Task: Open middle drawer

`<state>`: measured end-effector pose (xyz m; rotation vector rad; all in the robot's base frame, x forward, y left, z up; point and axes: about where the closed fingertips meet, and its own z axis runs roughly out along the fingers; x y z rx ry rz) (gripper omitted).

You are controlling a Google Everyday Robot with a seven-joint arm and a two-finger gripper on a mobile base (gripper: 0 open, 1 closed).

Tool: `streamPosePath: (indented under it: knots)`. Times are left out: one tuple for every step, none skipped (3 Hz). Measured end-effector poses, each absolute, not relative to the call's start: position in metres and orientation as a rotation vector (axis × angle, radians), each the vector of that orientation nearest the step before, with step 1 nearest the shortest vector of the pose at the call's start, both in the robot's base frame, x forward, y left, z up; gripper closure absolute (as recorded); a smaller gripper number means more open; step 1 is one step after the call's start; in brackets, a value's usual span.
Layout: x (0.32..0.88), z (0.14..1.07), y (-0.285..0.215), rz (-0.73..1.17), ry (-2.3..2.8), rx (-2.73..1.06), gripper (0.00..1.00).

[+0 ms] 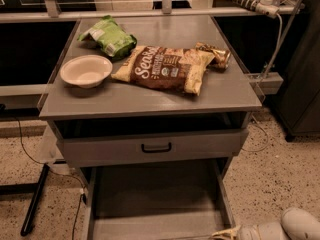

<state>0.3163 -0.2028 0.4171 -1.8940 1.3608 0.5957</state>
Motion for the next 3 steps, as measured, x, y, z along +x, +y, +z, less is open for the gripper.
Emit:
streamPosePath:
  knots:
    - [0.3163, 0.4171, -0.2028, 0.596, 1.361, -1.894, 0.35]
    - [0.3163, 0.4171, -0.2028, 0.596, 1.361, -1.894, 0.12]
    - [0.3163, 0.4171, -0.2027, 0.596, 1.361, -1.894, 0.00]
